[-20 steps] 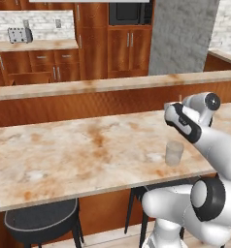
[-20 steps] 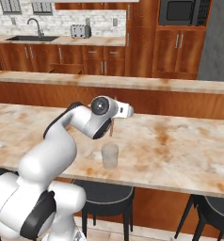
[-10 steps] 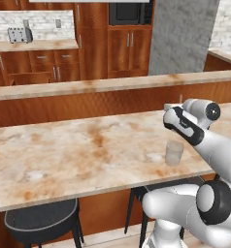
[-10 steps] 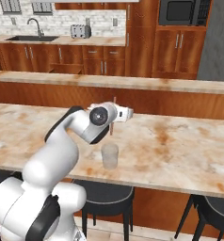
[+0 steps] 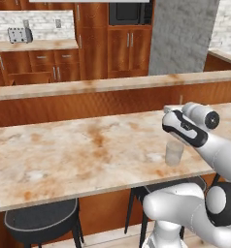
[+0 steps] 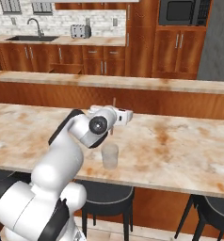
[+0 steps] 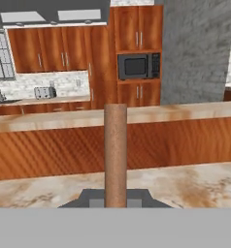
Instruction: Take a straw from the drawer in front and place it inside the glass cup on the dining counter.
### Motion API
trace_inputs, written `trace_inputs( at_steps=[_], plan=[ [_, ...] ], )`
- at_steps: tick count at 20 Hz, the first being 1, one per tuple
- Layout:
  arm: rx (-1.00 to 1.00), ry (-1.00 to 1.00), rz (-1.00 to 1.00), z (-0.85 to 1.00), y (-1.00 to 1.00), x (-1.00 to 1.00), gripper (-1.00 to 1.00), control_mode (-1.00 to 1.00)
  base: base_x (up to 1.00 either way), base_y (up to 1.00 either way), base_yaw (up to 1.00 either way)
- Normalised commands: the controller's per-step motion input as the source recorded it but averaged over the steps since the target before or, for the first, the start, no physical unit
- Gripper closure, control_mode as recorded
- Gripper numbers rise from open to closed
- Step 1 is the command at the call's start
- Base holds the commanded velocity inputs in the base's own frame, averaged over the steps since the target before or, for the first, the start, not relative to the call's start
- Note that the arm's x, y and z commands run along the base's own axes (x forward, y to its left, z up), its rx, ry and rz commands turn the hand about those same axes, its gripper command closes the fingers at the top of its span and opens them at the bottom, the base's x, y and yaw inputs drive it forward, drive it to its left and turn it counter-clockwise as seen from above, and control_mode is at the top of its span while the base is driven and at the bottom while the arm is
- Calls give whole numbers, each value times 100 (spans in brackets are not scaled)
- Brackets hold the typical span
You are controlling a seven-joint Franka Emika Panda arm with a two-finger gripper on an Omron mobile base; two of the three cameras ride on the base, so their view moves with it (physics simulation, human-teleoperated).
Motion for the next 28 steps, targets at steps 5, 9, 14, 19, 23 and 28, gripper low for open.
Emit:
trace_inputs(
  at_steps=[5,9,14,19,23,28],
  plan=[
    [0,0,0,0,0,0,100,-100,0,0,0],
    [0,0,0,0,0,-3,100,-100,0,0,0],
    [0,0,0,0,0,-7,100,-100,0,0,0],
    [0,0,0,0,0,-6,100,-100,0,0,0],
    [0,0,0,0,0,-10,100,-100,0,0,0],
    [0,0,0,0,0,-6,100,-100,0,0,0]
  ],
)
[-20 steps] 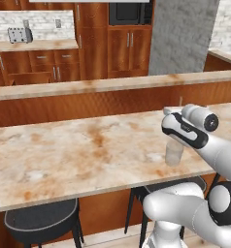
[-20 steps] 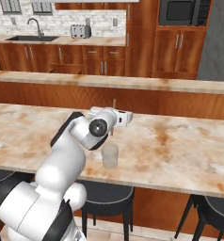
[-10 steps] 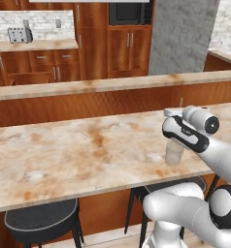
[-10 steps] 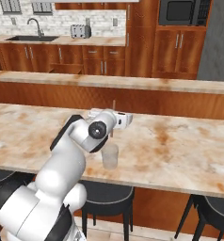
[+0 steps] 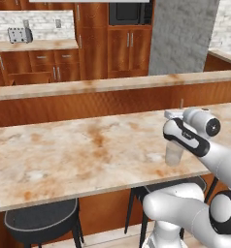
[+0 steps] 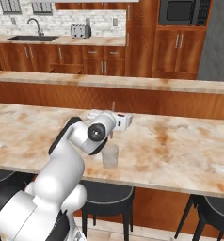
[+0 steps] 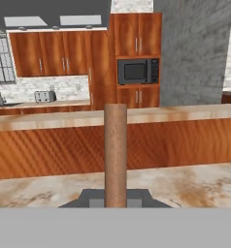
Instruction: Take a straw from the drawer in front and place it inside the glass cup on the dining counter.
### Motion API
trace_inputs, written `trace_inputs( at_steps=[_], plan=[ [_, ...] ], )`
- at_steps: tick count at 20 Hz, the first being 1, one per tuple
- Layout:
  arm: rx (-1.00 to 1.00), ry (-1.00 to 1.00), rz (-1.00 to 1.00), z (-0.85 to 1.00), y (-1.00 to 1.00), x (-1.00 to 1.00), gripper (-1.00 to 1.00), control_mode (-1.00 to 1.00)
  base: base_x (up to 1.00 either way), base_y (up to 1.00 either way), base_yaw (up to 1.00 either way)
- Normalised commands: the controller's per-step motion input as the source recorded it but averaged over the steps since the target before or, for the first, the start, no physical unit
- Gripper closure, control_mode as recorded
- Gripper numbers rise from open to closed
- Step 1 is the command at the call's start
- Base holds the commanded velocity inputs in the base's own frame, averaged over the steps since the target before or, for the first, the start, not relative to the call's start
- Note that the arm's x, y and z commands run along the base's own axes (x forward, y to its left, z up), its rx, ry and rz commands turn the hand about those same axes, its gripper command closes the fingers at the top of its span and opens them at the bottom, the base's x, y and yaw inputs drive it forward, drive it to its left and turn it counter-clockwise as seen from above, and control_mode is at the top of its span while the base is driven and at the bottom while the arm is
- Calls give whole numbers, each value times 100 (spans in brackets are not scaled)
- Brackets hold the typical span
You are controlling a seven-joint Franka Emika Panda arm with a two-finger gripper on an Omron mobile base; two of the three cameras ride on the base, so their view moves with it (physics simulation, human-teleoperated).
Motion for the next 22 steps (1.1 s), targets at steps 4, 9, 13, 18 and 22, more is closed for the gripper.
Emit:
trace_inputs(
  at_steps=[4,9,13,18,22],
  plan=[
    [0,0,0,-3,0,-5,100,-100,0,0,0],
    [0,0,0,-9,0,-1,100,-100,0,0,0],
    [0,0,0,-17,0,0,100,-100,0,0,0],
    [0,0,0,-17,0,0,100,-100,0,0,0],
    [0,0,0,-20,0,0,100,-100,0,0,0]
  ],
)
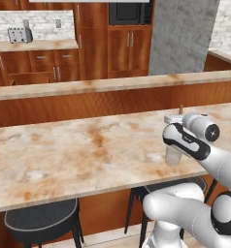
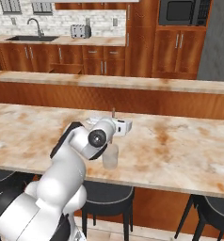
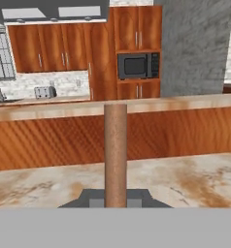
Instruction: Take a straw from the drawer in front and place it inside the glass cup on the dining counter.
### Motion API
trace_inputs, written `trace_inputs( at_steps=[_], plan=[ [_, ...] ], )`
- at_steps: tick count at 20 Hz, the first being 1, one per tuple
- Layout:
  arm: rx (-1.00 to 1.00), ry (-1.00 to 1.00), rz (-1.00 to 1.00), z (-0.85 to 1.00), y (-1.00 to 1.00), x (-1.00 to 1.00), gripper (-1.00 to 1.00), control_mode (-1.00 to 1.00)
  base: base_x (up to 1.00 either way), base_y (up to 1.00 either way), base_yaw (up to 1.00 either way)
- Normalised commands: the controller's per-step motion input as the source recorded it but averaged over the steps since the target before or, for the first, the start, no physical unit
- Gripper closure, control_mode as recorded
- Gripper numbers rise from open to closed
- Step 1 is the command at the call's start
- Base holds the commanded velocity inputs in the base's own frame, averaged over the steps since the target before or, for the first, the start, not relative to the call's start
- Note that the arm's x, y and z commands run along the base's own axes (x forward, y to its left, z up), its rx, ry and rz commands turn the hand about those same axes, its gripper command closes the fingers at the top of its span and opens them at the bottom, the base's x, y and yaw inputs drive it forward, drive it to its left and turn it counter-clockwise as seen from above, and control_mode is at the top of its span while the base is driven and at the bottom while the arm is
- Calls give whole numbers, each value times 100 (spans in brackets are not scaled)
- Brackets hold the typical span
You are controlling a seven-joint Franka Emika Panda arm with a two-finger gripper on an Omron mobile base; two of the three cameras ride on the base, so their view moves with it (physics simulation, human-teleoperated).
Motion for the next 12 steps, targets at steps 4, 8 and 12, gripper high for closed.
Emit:
trace_inputs(
  at_steps=[4,8,12],
  plan=[
    [0,0,0,-23,0,0,100,-100,0,0,0],
    [0,0,0,-25,0,0,100,-100,0,0,0],
    [0,0,0,-25,0,0,100,-100,0,0,0]
  ],
)
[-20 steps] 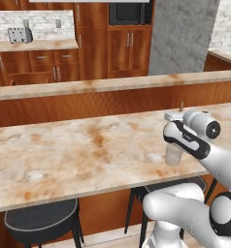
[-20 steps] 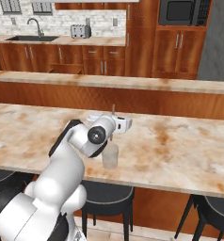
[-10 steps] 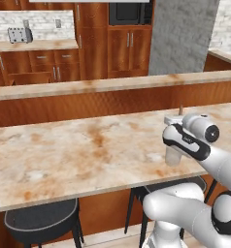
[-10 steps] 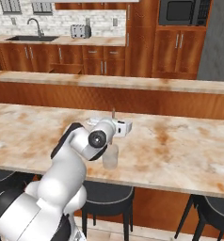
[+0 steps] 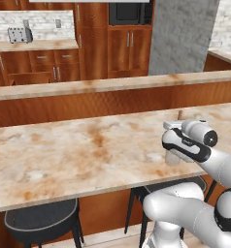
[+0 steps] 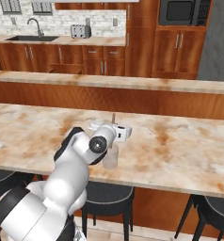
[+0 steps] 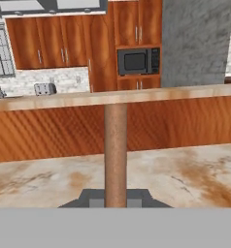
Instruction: Take a straw from the drawer in front and place it inside the glass cup on the dining counter.
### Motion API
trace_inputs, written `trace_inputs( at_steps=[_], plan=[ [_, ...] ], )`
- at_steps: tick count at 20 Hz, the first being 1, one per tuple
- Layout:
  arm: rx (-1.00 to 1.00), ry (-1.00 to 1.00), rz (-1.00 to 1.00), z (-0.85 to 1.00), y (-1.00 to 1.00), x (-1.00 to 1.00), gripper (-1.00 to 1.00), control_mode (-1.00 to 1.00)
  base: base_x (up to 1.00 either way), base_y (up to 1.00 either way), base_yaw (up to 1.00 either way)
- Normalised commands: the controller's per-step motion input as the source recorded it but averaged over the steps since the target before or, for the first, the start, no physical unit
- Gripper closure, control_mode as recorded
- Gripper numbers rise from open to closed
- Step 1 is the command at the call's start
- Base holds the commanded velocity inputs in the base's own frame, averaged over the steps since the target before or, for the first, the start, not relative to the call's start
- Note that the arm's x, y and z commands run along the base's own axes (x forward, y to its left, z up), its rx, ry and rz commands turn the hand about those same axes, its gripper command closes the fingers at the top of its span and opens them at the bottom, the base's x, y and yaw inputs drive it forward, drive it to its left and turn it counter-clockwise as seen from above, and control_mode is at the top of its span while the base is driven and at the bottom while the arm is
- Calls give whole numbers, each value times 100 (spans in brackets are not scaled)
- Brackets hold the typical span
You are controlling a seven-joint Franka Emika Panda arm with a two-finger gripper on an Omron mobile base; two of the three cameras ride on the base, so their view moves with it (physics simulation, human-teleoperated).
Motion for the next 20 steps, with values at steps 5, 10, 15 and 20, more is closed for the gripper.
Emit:
trace_inputs(
  at_steps=[5,10,15,20],
  plan=[
    [0,0,0,-21,0,0,100,-100,0,0,0],
    [0,0,0,-20,0,0,100,-100,0,0,0],
    [0,0,0,-19,0,0,100,-100,0,0,0],
    [0,0,0,-17,0,0,100,-100,0,0,0]
  ],
)
